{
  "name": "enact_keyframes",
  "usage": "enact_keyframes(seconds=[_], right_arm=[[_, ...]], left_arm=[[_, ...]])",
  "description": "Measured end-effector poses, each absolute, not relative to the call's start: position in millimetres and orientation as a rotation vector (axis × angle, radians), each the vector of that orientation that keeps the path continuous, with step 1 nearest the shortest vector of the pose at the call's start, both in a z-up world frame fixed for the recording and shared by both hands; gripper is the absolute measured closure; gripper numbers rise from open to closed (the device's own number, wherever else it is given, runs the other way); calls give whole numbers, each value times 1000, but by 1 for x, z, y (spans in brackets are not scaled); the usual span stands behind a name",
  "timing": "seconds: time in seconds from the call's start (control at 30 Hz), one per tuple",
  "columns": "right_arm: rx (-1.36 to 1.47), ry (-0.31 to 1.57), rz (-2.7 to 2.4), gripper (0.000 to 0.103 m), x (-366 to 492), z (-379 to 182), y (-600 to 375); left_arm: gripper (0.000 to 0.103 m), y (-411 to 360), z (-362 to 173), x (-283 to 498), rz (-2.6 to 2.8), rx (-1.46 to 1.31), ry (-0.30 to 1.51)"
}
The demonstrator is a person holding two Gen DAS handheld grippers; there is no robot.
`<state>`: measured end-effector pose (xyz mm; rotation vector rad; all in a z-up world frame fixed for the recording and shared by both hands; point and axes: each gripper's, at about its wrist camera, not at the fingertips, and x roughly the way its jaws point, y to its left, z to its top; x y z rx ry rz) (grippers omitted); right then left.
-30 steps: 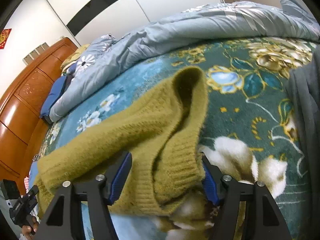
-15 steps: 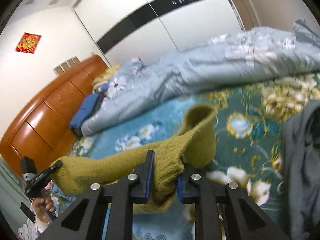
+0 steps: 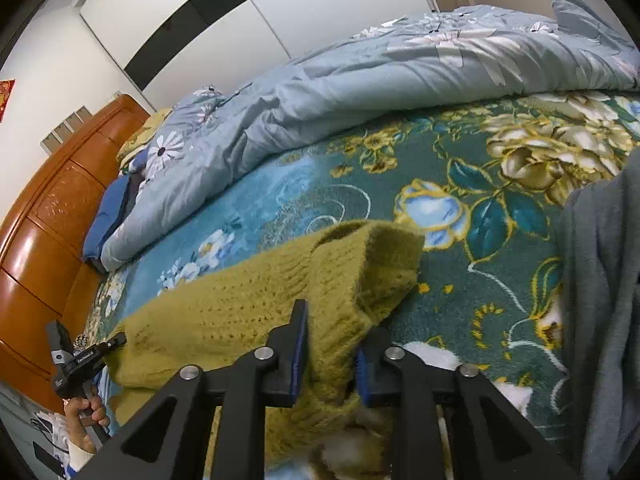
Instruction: Fold clothes
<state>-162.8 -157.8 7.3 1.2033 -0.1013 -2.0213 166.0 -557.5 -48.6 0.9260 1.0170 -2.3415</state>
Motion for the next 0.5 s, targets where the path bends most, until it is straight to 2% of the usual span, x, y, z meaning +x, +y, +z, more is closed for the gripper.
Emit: enact_keyframes(seconds=[0.07, 0.1, 0.17, 0.23, 0.37, 0.4, 0.43, 0.5], right_arm=[[1190, -105, -2029, 73, -161, 8, -154], [1177, -100, -2043, 71, -159, 10, -151], [1151, -90, -2069, 54, -154, 16, -143], [1111, -77, -2097, 44, -144, 25, -135], [1091, -151, -2090, 37, -118, 24, -106], [1114, -183, -2071, 37, -113, 18, -101], [1139, -212, -2047, 36, -108, 11, -98], [1197, -256, -1978, 35, -99, -6, -100]], left_arm=[[90, -554, -49, 169, -2342, 939, 1015], [85, -553, -48, 170, -2340, 945, 1011], [77, -547, -43, 178, -2335, 958, 976], [67, -538, -34, 189, -2333, 971, 903], [66, -519, -13, 208, -2357, 974, 761], [62, -513, -6, 207, -2374, 977, 726], [53, -507, 0, 201, -2404, 984, 700], [44, -493, 12, 179, -2496, 1008, 652]])
